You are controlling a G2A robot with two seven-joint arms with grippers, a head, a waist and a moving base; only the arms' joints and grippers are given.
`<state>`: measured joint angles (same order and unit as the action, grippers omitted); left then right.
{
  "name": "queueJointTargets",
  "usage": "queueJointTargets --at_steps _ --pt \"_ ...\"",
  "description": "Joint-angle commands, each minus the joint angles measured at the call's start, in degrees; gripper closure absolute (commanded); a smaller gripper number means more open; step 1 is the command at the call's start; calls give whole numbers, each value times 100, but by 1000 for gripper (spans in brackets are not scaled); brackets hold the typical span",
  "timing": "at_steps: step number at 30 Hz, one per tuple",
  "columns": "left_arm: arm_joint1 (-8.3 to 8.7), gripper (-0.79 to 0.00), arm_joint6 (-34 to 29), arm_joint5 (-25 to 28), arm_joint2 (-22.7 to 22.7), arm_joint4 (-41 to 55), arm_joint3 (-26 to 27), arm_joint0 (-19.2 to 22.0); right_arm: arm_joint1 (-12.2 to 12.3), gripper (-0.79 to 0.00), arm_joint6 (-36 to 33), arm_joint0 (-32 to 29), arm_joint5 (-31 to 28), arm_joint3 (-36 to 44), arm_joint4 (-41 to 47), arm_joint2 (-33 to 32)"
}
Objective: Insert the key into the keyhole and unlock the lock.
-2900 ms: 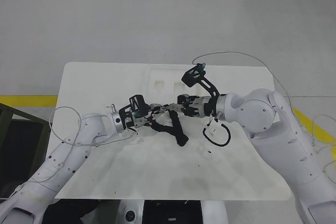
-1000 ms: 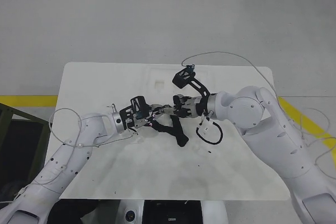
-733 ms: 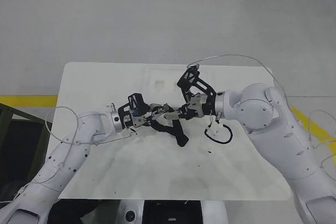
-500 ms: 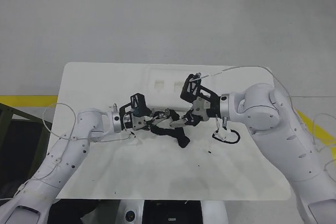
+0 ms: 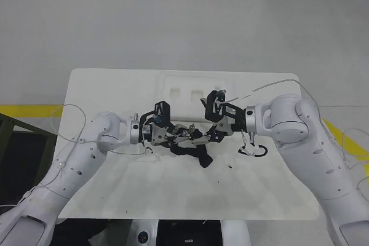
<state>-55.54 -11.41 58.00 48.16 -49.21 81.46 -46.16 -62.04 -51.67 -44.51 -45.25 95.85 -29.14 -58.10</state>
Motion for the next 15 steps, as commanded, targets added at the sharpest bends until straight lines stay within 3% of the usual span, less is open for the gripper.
queueJointTargets --at_steps 1,4,9,15 --pt "41 0 -281 0 -127 286 -23 151 0 -785 0 0 0 0 0 0" --pt "104 0 -632 0 -315 750 -86 363 11 -785 19 -30 -1 88 -218 3" --pt "220 0 -1241 0 -677 1774 -185 687 52 -785 207 23 -780 168 -764 14" --pt "383 0 -2030 0 -1079 2948 -144 1003 62 -785 860 76 -1275 35 -1388 -6"
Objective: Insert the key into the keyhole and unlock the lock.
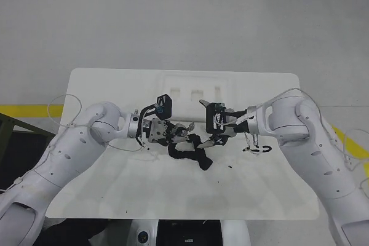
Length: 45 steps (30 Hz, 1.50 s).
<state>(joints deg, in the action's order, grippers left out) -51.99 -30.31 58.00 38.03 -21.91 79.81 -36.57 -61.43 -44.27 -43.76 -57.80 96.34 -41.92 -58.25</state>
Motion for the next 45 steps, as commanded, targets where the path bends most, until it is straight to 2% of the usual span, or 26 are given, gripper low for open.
queueJointTargets --at_steps 1,7,9,11,13,15,16,23,26,31,36,43,45 --pt "54 0 -252 0 -119 387 26 82 3 -785 221 8 -20 -18 -207 39" --pt "177 0 -716 0 -321 1012 85 263 56 -785 785 170 -20 -11 -717 326" --pt "204 0 -789 0 -358 1115 101 302 83 -736 917 243 -20 -30 -842 453" --pt "227 0 -833 0 -388 1157 119 330 114 -622 1030 321 -20 -54 -945 587" --pt "246 0 -840 0 -413 1165 137 344 148 -548 1163 393 -20 -87 -1009 693" --pt "262 0 -830 0 -437 1156 150 351 186 -391 1297 453 -20 -112 -1074 776" --pt "270 0 -817 0 -448 1151 156 352 205 -363 1361 479 -20 -117 -1110 812" --pt "326 0 -713 0 -514 1096 171 366 335 -299 1821 602 -20 -123 -1381 981" --pt "351 0 -661 0 -552 1040 177 356 383 -228 1980 657 -20 -113 -1477 1084" --pt "387 0 -563 0 -616 975 199 370 447 -200 2211 772 -20 -138 -1562 1264" --pt "415 0 -488 0 -681 942 217 423 496 -256 2368 922 -20 -148 -1634 1488" --pt "445 0 -381 0 -795 887 219 496 558 -200 2552 1137 -20 -142 -1682 1753" --pt "452 0 -350 0 -829 879 215 519 576 -160 2594 1191 -20 -144 -1684 1821"
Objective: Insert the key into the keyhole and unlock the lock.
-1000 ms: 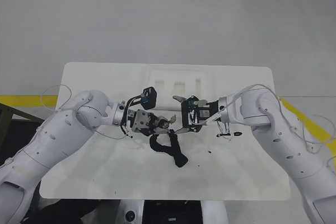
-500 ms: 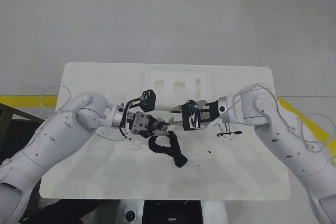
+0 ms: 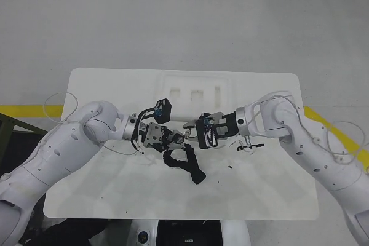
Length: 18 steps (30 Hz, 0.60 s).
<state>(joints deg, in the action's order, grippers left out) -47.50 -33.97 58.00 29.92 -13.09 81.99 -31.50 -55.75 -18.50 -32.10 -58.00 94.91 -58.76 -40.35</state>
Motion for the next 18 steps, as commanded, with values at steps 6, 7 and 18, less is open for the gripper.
queueJointTargets --at_steps 6,7,18 --pt "24 0 136 0 -112 -55 -7 71 55 -55 134 162 0 -48 59 219" --pt "28 0 158 0 -125 -66 -5 82 61 -37 156 179 0 -68 93 244" --pt "81 0 440 0 -259 -266 -7 180 59 0 -37 369 0 -521 1251 530"
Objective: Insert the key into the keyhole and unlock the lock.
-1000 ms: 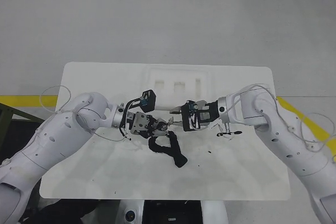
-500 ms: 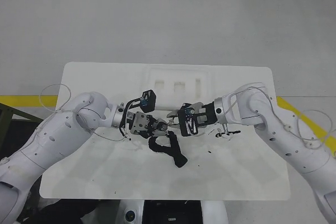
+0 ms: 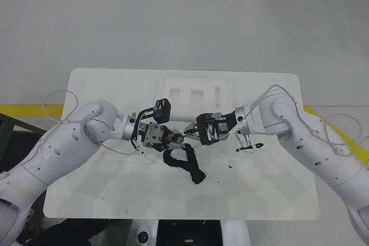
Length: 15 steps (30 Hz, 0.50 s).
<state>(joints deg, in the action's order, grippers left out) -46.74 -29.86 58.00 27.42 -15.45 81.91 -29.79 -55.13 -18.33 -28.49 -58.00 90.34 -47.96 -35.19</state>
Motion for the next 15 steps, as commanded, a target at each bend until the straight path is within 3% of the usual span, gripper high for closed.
queueJointTargets --at_steps 1,15 --pt "10 0 70 0 -13 -60 -2 21 -9 0 -162 28 15 -124 303 28" --pt "65 0 729 0 -76 -821 -46 70 -125 0 -1792 56 1388 8 2389 206"
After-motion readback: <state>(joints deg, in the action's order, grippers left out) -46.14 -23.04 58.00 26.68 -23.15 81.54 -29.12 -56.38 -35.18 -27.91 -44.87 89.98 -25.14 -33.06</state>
